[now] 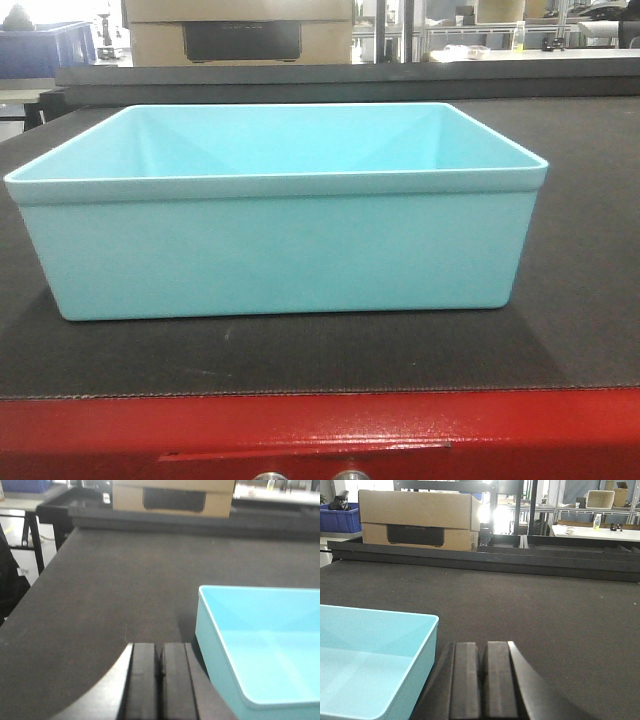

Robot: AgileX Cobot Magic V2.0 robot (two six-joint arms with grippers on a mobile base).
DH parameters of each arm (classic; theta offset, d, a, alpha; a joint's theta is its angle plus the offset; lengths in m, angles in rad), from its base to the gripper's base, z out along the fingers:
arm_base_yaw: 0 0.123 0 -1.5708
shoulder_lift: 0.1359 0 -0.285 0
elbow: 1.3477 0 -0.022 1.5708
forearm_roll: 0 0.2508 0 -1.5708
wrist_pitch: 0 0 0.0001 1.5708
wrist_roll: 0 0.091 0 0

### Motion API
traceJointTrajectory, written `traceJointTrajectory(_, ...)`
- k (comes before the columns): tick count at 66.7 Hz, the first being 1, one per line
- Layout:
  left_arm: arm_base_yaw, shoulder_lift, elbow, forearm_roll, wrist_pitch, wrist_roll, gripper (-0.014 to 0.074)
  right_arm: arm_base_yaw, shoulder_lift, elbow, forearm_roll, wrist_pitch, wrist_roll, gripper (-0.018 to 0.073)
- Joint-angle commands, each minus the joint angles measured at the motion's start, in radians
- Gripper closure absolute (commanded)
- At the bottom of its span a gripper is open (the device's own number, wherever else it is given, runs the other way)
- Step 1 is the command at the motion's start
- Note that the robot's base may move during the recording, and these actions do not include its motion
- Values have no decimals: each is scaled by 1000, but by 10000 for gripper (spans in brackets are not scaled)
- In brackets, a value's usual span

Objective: Fetch blue bin and place on conveyor start

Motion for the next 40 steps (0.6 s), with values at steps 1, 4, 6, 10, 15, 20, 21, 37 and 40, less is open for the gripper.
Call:
traceJointTrajectory(1, 19, -73, 75, -25, -76, 1, 707, -6, -5, 2, -11, -24, -5, 721)
traceJointTrajectory(4, 29, -119, 129, -25, -109, 12, 707, -6, -5, 2, -11, -24, -5, 721)
traceJointTrajectory(6, 36, -152, 168, -37, -130, 27, 707, -6, -5, 2, -11, -24, -5, 721)
traceJointTrajectory(10, 40, -208, 230, -48, -167, 57, 707, -6, -5, 2, -11, -24, -5, 721)
traceJointTrajectory(15, 40, -261, 318, -48, -207, 70, 707, -6, -5, 2, -11, -24, -5, 721)
traceJointTrajectory(20, 40, -261, 390, -53, -262, 70, 707, -6, -5, 2, -11, -26, -5, 721)
traceJointTrajectory(21, 40, -261, 403, -54, -283, 70, 707, -6, -5, 2, -11, -26, -5, 721)
traceJointTrajectory(37, 40, -261, 444, -79, -332, 70, 707, -6, -5, 2, -11, -26, -5, 721)
traceJointTrajectory(40, 40, -261, 444, -79, -331, 70, 707, -6, -5, 2, -11, -27, -5, 721)
